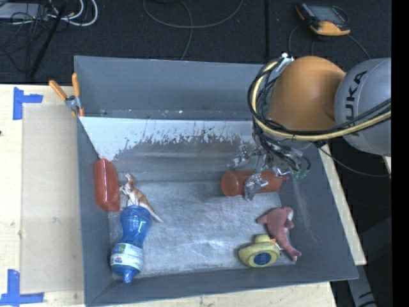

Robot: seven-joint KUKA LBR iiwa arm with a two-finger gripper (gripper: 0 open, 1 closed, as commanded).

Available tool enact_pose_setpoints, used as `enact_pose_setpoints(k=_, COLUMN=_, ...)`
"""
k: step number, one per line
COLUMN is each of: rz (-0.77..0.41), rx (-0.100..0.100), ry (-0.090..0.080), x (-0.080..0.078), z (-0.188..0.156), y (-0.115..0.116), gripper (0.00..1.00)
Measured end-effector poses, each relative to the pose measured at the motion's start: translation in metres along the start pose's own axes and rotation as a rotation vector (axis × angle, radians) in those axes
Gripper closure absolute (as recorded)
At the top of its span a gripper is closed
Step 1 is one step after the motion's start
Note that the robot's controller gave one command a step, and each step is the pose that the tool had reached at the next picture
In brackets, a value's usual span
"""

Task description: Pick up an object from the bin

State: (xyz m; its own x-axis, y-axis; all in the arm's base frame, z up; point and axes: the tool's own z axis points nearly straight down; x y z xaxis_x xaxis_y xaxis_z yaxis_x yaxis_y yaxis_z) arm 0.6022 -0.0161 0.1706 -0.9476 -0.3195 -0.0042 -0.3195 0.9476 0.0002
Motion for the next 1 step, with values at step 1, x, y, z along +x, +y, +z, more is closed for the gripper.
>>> enact_pose_setpoints(k=1, rz=-0.176, rx=0.0, ry=0.002, x=0.0114, z=-0.0048, y=-0.0109, gripper=1.0)
